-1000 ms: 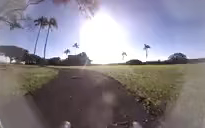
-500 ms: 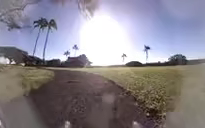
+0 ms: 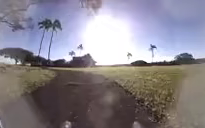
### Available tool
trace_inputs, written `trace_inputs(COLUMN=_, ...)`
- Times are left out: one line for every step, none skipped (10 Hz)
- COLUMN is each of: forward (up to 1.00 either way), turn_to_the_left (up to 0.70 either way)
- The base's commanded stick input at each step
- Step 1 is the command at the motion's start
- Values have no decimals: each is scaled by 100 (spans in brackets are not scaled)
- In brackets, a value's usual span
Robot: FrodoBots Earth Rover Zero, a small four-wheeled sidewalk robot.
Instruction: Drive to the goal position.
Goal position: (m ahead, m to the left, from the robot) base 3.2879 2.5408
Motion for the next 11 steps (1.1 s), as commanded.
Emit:
trace_inputs(forward=70, turn_to_the_left=14)
trace_inputs(forward=70, turn_to_the_left=3)
trace_inputs(forward=70, turn_to_the_left=0)
trace_inputs(forward=70, turn_to_the_left=0)
trace_inputs(forward=70, turn_to_the_left=0)
trace_inputs(forward=70, turn_to_the_left=0)
trace_inputs(forward=70, turn_to_the_left=0)
trace_inputs(forward=70, turn_to_the_left=0)
trace_inputs(forward=70, turn_to_the_left=0)
trace_inputs(forward=70, turn_to_the_left=0)
trace_inputs(forward=70, turn_to_the_left=0)
